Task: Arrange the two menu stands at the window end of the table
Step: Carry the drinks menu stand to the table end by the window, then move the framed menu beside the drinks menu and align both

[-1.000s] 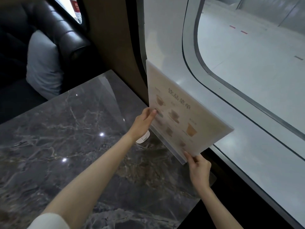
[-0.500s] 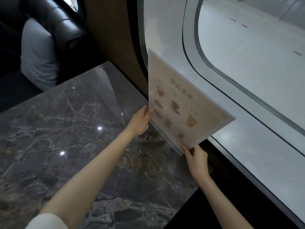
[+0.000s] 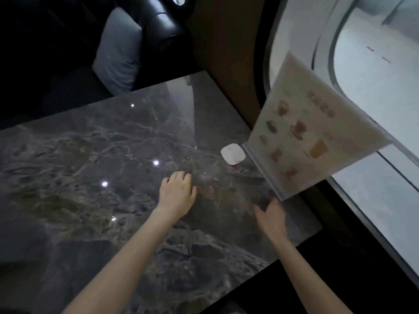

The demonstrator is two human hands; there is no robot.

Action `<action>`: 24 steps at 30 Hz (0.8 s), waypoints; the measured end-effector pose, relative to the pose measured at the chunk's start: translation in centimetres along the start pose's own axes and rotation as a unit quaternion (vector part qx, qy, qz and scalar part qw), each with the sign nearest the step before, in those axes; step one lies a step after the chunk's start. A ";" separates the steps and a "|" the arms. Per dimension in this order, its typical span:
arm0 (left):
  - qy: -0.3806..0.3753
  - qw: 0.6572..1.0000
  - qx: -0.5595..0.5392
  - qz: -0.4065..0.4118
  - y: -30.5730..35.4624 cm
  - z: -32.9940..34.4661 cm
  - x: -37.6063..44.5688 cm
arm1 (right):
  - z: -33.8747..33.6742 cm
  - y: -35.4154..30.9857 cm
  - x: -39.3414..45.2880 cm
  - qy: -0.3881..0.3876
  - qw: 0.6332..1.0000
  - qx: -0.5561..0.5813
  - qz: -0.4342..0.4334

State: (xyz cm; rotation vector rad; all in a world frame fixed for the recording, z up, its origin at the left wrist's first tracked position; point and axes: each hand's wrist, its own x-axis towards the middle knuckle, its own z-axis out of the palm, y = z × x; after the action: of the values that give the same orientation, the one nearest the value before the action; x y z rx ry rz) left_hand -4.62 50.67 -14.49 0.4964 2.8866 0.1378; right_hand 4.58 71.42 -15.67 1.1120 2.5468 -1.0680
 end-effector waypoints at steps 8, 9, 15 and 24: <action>0.095 0.995 0.022 -0.022 -9.9 -3.5 -10.8 | 5.0 -9.5 -7.7 -0.128 0.952 -0.105 -0.256; 0.120 0.992 0.022 -0.016 -11.1 -3.7 -12.3 | 5.6 -10.8 -8.9 -0.148 0.943 -0.109 -0.279; 0.329 0.944 0.018 0.035 -17.7 -5.5 -21.3 | 10.6 -17.5 -17.0 -0.188 0.875 -0.127 -0.428; 0.443 0.886 0.057 -0.123 -29.3 -4.3 -29.5 | 20.2 -21.2 -27.3 -0.321 0.835 -0.014 -0.446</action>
State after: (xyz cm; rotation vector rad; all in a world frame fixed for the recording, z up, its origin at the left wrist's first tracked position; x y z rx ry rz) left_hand 12.24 12.87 -8.41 0.0588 3.8411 0.1955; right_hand 6.66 32.27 -7.69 -0.5211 2.4096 -1.2469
